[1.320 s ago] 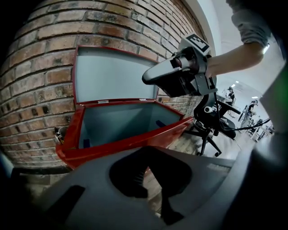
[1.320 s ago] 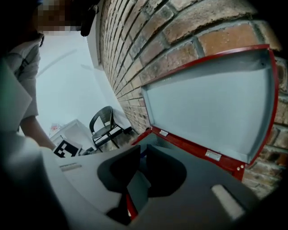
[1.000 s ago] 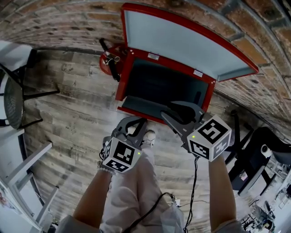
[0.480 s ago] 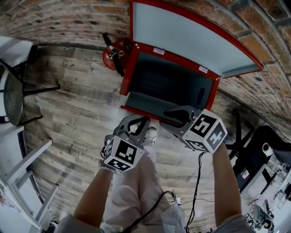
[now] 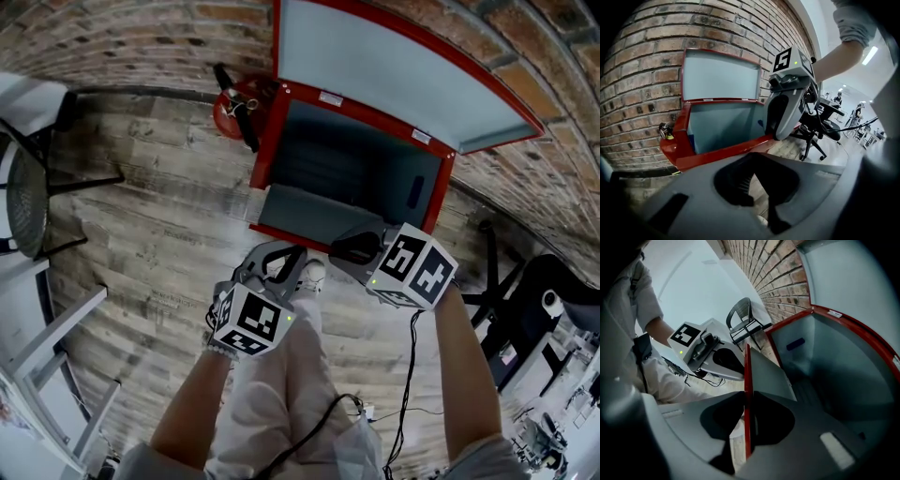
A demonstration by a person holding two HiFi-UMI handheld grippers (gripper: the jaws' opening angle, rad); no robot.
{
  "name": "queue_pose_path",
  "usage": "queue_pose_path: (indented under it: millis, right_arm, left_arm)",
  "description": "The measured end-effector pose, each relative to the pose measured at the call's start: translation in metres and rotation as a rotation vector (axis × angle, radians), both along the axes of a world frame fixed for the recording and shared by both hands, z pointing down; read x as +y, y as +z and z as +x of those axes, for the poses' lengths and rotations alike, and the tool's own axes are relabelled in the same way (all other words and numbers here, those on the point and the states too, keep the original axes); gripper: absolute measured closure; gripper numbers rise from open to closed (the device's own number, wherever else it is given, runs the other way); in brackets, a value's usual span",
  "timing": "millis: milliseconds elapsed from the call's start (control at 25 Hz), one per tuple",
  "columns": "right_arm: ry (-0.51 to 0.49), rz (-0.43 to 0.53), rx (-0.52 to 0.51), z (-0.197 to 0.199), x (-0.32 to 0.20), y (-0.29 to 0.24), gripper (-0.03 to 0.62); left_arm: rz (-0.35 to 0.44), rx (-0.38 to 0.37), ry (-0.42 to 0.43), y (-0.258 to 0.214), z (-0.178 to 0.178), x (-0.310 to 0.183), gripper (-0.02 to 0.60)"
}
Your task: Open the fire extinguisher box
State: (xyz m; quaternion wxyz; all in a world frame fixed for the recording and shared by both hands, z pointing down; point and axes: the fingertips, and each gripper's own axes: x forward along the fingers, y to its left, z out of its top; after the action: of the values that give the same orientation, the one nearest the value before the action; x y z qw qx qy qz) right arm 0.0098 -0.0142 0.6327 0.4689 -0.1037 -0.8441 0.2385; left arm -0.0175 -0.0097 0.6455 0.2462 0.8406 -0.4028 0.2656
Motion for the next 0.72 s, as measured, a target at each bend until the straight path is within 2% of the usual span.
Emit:
queue_pose_path:
  millis: [200, 440, 720]
  right_arm:
    - [-0.02, 0.024, 0.008, 0.001, 0.016, 0.005, 0.523]
    - [-0.047, 0.036, 0.037, 0.002, 0.046, 0.019, 0.528]
    - [-0.061, 0.032, 0.077, 0.004, 0.076, 0.041, 0.533]
  left_arm:
    - [-0.015, -0.002, 0.02, -0.001, -0.001, 0.018, 0.581]
    - [-0.022, -0.049, 0.088, -0.002, -0.013, 0.046, 0.581]
    - [-0.004, -0.073, 0.079, -0.01, -0.029, 0.055, 0.581]
